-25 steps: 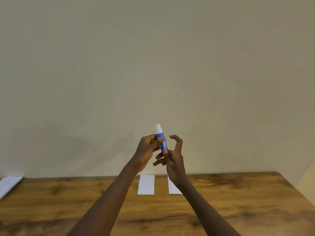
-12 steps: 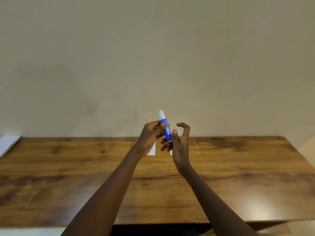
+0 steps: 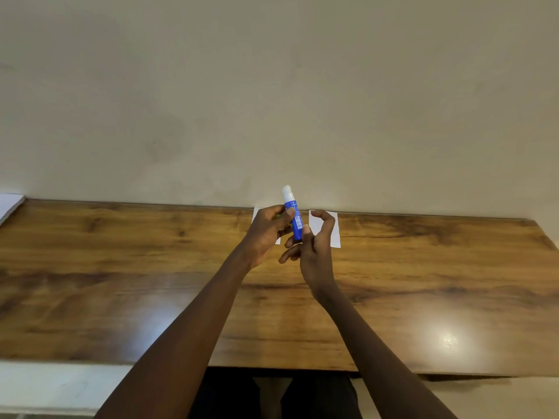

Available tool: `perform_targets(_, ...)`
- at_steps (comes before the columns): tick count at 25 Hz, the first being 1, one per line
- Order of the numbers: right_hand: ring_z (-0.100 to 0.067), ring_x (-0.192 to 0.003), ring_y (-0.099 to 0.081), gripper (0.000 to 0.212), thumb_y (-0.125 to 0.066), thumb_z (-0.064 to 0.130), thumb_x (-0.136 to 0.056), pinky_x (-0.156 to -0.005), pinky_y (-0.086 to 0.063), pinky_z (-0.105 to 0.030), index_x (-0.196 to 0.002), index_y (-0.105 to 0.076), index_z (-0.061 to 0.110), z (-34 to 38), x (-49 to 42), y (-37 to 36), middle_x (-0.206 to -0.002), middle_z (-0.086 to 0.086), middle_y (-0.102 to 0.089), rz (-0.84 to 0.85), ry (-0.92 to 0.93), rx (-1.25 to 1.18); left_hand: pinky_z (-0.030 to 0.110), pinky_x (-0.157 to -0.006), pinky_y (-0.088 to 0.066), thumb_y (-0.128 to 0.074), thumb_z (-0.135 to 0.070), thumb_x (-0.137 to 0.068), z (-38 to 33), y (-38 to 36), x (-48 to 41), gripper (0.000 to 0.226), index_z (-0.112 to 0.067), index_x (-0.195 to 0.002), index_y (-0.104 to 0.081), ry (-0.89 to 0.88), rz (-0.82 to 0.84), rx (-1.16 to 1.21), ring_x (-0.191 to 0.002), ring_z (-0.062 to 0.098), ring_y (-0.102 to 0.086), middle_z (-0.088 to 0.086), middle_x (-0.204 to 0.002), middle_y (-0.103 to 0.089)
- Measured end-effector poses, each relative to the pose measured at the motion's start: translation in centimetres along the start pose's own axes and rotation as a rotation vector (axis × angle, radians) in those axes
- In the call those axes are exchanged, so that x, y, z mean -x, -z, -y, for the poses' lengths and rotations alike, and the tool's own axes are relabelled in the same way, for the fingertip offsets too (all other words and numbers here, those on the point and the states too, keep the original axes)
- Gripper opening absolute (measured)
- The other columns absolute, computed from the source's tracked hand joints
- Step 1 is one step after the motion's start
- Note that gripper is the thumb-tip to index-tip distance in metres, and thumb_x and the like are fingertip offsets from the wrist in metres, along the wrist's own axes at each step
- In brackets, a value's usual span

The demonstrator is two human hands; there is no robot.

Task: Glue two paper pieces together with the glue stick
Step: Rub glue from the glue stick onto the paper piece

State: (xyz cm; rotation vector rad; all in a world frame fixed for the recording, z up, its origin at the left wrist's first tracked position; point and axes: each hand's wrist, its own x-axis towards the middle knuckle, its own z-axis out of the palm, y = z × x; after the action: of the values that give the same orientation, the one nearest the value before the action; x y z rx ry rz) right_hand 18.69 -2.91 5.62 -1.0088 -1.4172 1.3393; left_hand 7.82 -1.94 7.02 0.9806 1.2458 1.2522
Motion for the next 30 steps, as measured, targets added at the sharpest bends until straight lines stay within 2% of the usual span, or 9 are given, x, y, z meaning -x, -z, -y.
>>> perform_targets(2,-0.006,-0.050,-0.058,0.023,-0.032,0.020,-0.095,-0.047,-0.046,-0.013,-0.117,-0.025,0.021,-0.4,-0.3,0.0,-0.079,-0.011,-0.059,0.001,-0.043,-0.036,0.014,-0.067,-0.052,-0.044,-0.018,-0.092,0.5,0.3,-0.3,0.020,-0.006,-0.095,-0.059,0.005,-0.017,-0.031,-0.057,0.006,-0.056,0.003,-0.073,-0.059)
perform_targets(4,-0.012,-0.066,-0.061,0.027,-0.042,0.022,-0.092,-0.056,-0.048,-0.017,-0.111,-0.025,0.033,-0.8,-0.5,0.0,-0.089,-0.011,-0.062,-0.006,-0.053,-0.009,0.017,-0.069,-0.052,-0.045,-0.018,-0.092,1.0,0.6,-0.9,0.024,-0.001,-0.104,-0.057,0.006,-0.037,-0.069,-0.069,0.009,-0.058,0.002,-0.077,-0.060)
perform_targets(8,-0.021,-0.072,-0.063,0.039,-0.059,0.016,-0.084,-0.060,-0.054,-0.018,-0.101,-0.034,0.041,-1.7,-1.4,0.0,-0.093,-0.012,-0.060,-0.037,0.018,0.077,0.025,-0.068,-0.051,-0.048,-0.021,-0.090,2.0,0.6,-1.6,0.018,-0.011,-0.097,-0.061,0.013,-0.024,-0.122,-0.075,0.015,-0.060,0.004,-0.080,-0.063)
perform_targets(11,-0.019,-0.065,-0.063,0.027,-0.056,0.012,-0.086,-0.056,-0.053,-0.015,-0.108,-0.049,0.024,-3.0,-2.2,0.0,-0.088,-0.008,-0.061,-0.105,0.045,0.051,0.022,-0.070,-0.051,-0.045,-0.024,-0.091,3.2,0.9,-2.2,0.019,-0.015,-0.090,-0.062,-0.001,-0.025,-0.182,-0.072,0.015,-0.058,0.007,-0.076,-0.062)
perform_targets(14,-0.010,-0.058,-0.063,0.021,-0.052,0.007,-0.087,-0.054,-0.053,-0.017,-0.106,-0.056,0.014,-4.5,-3.2,0.2,-0.084,-0.009,-0.064,-0.213,-0.050,-0.126,0.024,-0.071,-0.047,-0.043,-0.030,-0.092,5.0,1.7,-3.1,0.023,-0.016,-0.098,-0.061,-0.028,-0.069,-0.354,-0.067,0.013,-0.051,0.005,-0.074,-0.056)
perform_targets(17,-0.009,-0.056,-0.063,0.019,-0.052,0.004,-0.086,-0.053,-0.053,-0.016,-0.102,-0.059,0.009,-5.8,-4.2,0.3,-0.080,-0.012,-0.064,-0.284,-0.203,-0.364,0.011,-0.065,-0.041,-0.051,-0.029,-0.088,7.4,2.5,-3.6,0.034,-0.014,-0.118,-0.054,-0.042,-0.177,-0.613,-0.075,0.005,-0.053,0.000,-0.097,-0.060)
perform_targets(20,-0.011,-0.056,-0.058,0.015,-0.054,0.002,-0.084,-0.051,-0.052,-0.016,-0.093,-0.061,0.010,-7.3,-5.2,0.1,-0.076,-0.009,-0.061,-0.340,-0.301,-0.514,0.029,-0.082,-0.039,-0.055,-0.024,-0.086,10.6,4.3,-3.2,0.042,-0.011,-0.126,-0.047,-0.073,-0.276,-0.910,-0.098,0.025,-0.048,0.015,-0.109,-0.058)
perform_targets(26,-0.005,-0.041,-0.045,0.010,-0.062,0.008,-0.080,-0.037,-0.039,-0.011,-0.075,-0.056,0.015,-9.8,-7.4,-1.5,-0.064,-0.004,-0.050,-0.459,-0.358,-0.381,0.047,-0.081,-0.042,-0.054,-0.012,-0.086,13.5,7.0,-2.9,0.035,-0.004,-0.120,-0.050,-0.046,-0.602,-1.037,-0.091,0.035,-0.046,0.024,-0.097,-0.054)
perform_targets(30,-0.011,-0.054,-0.059,0.011,-0.052,0.011,-0.088,-0.047,-0.048,-0.014,-0.095,-0.059,0.014,-10.7,-8.8,-4.5,-0.075,-0.009,-0.063,-0.400,-0.184,-0.245,0.046,-0.082,-0.040,-0.051,-0.005,-0.085,13.3,6.9,-3.4,0.035,-0.001,-0.119,-0.050,-0.003,-0.591,-1.056,-0.095,0.037,-0.048,0.026,-0.102,-0.054)
